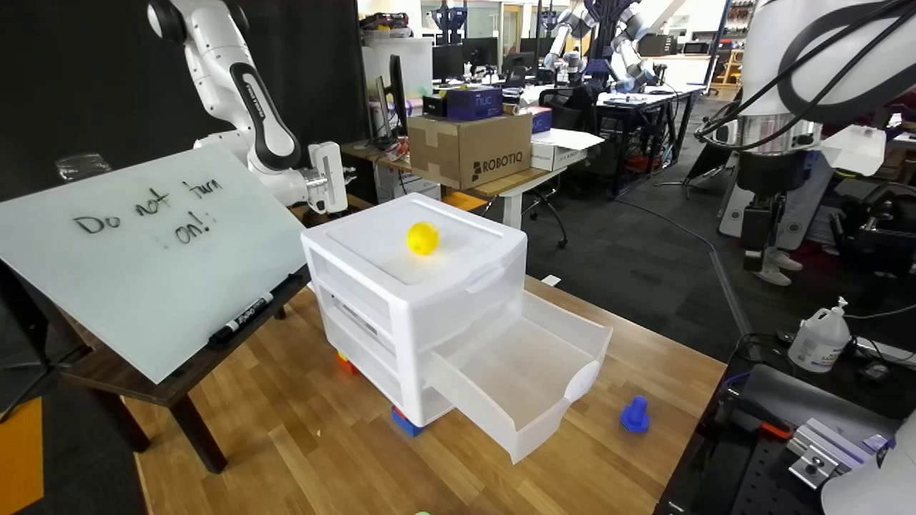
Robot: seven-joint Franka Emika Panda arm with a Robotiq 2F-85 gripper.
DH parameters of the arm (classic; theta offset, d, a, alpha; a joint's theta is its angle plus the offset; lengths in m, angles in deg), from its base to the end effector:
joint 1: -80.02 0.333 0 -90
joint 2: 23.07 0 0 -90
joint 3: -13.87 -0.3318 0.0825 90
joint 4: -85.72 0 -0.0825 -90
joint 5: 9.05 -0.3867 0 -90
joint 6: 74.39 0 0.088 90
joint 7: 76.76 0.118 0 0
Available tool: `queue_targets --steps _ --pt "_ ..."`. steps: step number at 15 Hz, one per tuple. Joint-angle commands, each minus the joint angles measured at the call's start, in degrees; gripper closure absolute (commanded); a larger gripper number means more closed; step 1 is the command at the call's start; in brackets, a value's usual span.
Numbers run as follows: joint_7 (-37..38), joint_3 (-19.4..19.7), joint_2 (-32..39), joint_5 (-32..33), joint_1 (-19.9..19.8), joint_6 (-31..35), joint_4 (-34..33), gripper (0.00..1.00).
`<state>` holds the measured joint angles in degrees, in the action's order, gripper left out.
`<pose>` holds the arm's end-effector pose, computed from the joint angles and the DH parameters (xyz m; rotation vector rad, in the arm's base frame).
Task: Put the yellow object in the open drawer and then close it
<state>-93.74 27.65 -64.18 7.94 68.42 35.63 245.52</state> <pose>0.2608 -0.1410 0.3885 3.0730 0.0740 -0.2815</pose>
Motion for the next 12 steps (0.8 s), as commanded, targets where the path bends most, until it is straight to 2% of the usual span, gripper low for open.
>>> queue_targets --steps 1,6,12 --pt "0.02 -0.01 -0.05 -0.04 0.07 -0.24 -0.13 0.0" --pt "0.02 -0.01 -0.05 -0.04 0.07 -0.24 -0.13 0.0" --pt "1.21 -4.45 2.34 1.34 1.97 -4.17 -5.32 0.0"
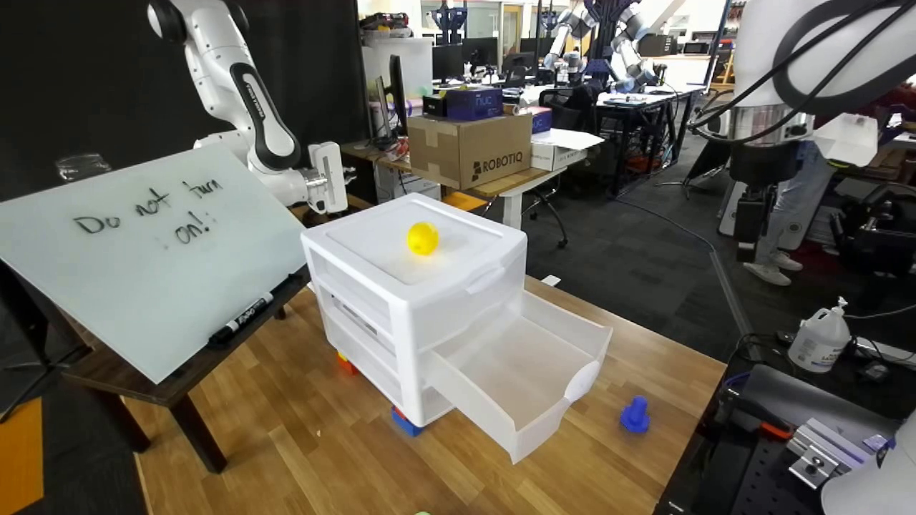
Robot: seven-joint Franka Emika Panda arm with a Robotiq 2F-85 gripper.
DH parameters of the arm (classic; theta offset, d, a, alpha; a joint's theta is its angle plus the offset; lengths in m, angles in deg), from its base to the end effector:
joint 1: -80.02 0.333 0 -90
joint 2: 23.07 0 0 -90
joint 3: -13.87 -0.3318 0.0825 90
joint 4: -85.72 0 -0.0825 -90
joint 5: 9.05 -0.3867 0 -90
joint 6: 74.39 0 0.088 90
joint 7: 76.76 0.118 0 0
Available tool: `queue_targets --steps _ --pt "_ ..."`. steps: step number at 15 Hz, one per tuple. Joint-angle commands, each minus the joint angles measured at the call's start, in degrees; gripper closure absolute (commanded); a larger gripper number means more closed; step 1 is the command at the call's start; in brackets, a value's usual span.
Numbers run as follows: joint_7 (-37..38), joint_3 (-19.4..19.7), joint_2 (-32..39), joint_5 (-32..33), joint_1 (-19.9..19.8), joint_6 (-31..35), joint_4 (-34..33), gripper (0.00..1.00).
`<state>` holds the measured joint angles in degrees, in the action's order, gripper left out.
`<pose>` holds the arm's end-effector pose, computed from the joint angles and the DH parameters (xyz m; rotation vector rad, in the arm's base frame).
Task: Put the yellow object in the open drawer and then close it
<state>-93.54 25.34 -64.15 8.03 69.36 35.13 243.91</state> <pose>0.2720 -0.1309 0.4024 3.0336 0.1269 -0.2597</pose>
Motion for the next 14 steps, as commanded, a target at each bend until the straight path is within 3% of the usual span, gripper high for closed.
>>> queue_targets --steps 1,5,6,14 --pt "1.26 -3.04 3.02 1.28 1.63 -4.42 -5.2 0.0" --pt "2.35 -6.26 7.02 0.93 4.78 -7.56 -11.39 0.0" --pt "2.02 -4.76 3.39 0.46 4.73 -4.61 -8.09 0.0" --pt "2.53 -5.45 6.27 0.39 5.56 -5.89 -10.26 0.0"
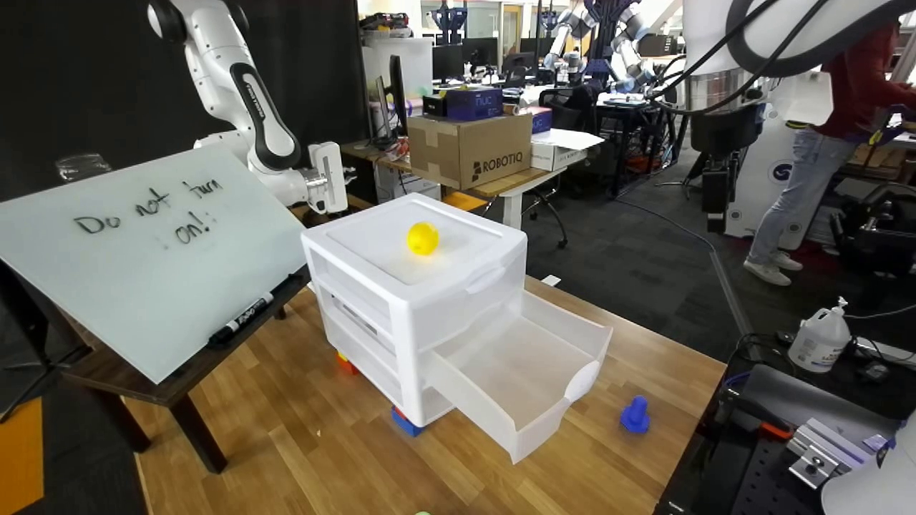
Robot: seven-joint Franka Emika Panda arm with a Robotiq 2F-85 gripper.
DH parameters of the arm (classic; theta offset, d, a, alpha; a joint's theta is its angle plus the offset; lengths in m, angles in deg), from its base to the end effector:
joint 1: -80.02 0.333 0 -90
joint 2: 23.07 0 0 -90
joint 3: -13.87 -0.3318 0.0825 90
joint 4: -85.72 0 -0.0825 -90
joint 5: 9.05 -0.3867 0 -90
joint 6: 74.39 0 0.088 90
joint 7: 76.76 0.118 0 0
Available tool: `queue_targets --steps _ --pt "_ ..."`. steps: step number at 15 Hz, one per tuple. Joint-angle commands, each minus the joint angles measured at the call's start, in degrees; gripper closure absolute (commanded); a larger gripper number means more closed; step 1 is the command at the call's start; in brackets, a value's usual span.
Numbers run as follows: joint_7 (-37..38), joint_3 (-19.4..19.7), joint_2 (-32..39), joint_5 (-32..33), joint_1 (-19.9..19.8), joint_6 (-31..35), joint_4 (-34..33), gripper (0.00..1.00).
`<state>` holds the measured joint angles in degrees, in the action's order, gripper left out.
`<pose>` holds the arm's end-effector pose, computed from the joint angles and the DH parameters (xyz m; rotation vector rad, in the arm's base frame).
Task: Put the yellow object in the open drawer and then close it
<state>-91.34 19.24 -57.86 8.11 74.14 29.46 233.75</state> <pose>0.3243 -0.0932 0.4465 2.9241 0.2571 -0.3069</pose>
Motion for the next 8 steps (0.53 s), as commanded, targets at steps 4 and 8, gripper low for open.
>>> queue_targets --steps 4,8 --pt "-0.43 -1.06 3.96 -1.42 4.1 -0.3 -3.16 0.0" --pt "1.17 -5.66 10.83 -2.01 9.11 -1.43 -10.91 0.0"
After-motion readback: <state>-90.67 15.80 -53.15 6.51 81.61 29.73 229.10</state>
